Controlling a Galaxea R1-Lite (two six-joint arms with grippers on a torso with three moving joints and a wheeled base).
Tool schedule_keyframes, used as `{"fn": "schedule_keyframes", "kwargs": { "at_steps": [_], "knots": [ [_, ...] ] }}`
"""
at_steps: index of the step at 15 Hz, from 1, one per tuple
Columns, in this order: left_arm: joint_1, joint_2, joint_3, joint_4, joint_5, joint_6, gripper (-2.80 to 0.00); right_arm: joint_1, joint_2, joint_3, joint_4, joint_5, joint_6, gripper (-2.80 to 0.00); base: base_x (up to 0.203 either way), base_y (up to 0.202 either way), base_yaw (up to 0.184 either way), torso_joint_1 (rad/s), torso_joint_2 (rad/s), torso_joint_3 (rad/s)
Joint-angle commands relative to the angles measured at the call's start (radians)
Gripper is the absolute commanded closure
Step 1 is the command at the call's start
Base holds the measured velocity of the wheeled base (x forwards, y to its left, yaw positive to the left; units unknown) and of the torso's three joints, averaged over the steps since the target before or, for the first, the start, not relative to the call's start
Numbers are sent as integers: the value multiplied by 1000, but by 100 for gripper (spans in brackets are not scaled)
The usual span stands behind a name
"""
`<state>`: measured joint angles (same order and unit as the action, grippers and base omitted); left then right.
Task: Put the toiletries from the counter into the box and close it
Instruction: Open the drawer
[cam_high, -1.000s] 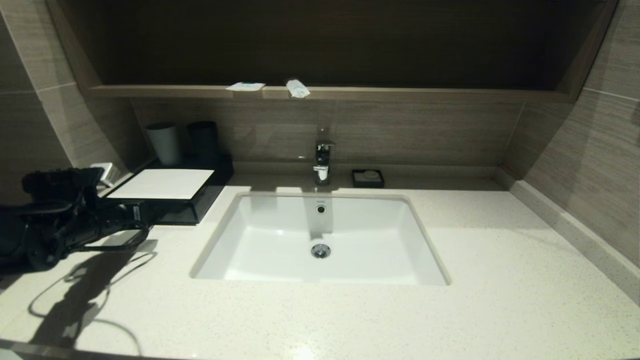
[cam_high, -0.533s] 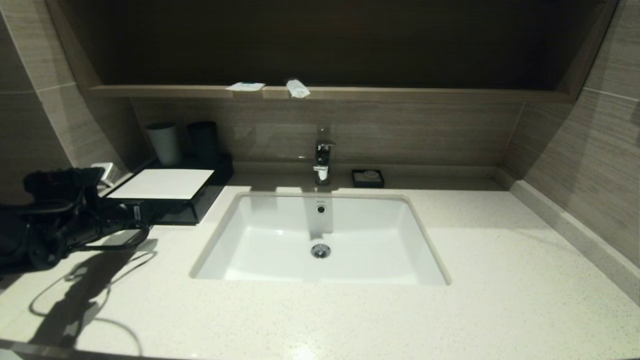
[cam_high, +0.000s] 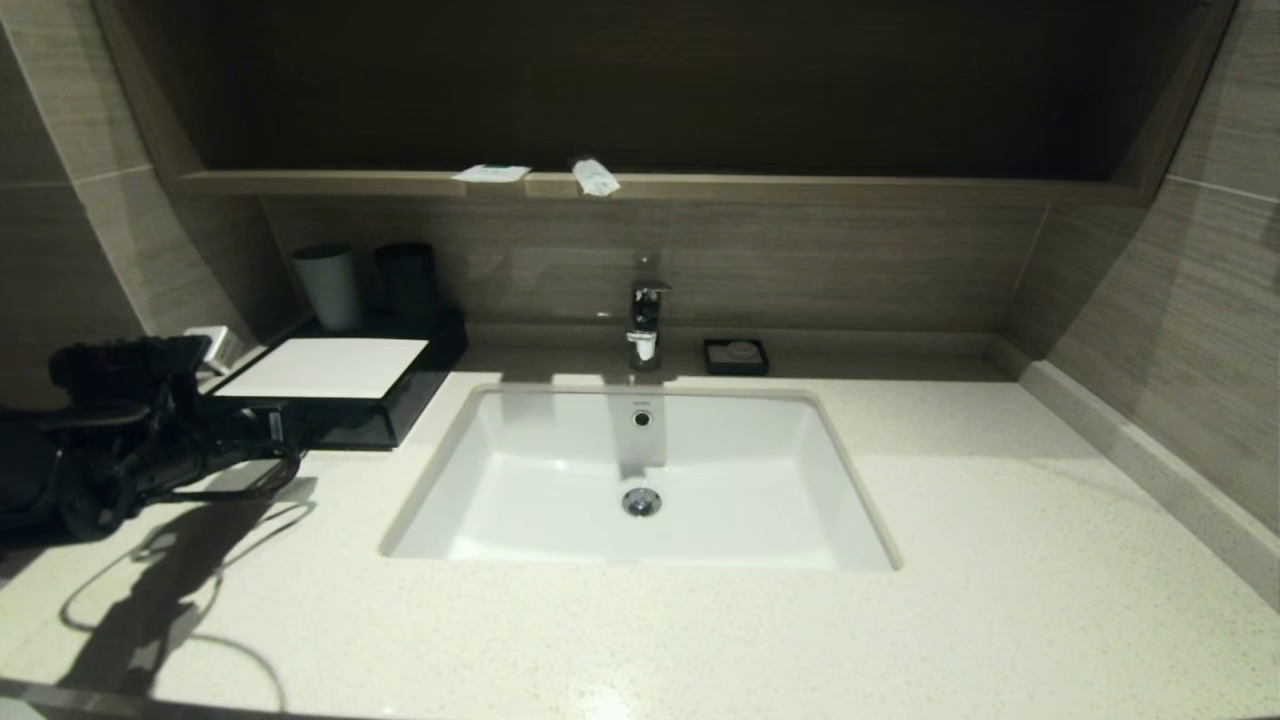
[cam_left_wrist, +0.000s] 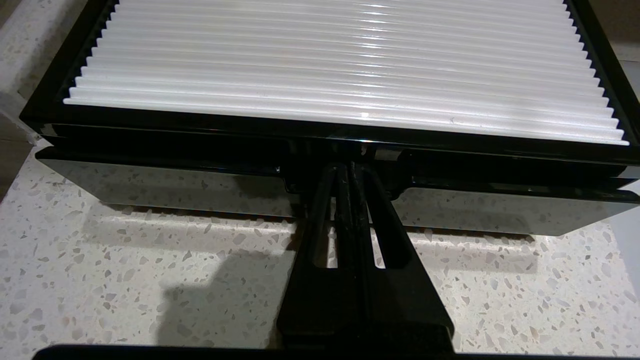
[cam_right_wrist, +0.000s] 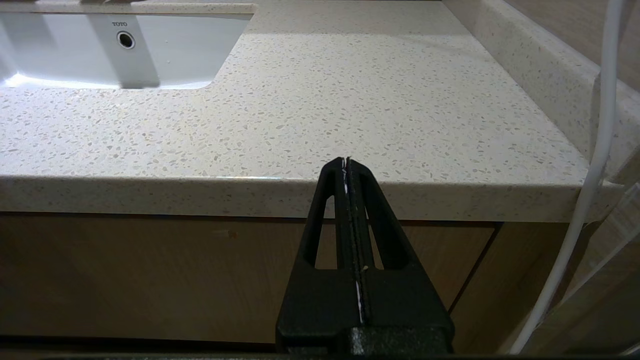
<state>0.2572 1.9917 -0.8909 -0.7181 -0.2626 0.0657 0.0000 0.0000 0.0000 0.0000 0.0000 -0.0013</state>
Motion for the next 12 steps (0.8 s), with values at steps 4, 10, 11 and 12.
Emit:
{"fn": "schedule_keyframes", "kwargs": {
  "at_steps": [4, 10, 11, 12],
  "knots": [
    [-1, 13, -3, -4, 0, 2, 0, 0, 0, 0, 1, 0, 0, 0, 0, 0, 0, 0, 0, 0],
    [-1, 25, -13, -11, 0, 2, 0, 0, 0, 0, 0, 0, 0, 0, 0, 0, 0, 0, 0, 0],
    [-1, 25, -13, -11, 0, 2, 0, 0, 0, 0, 0, 0, 0, 0, 0, 0, 0, 0, 0, 0],
    [-1, 25, -14, -11, 0, 2, 0, 0, 0, 0, 0, 0, 0, 0, 0, 0, 0, 0, 0, 0]
  ]
}}
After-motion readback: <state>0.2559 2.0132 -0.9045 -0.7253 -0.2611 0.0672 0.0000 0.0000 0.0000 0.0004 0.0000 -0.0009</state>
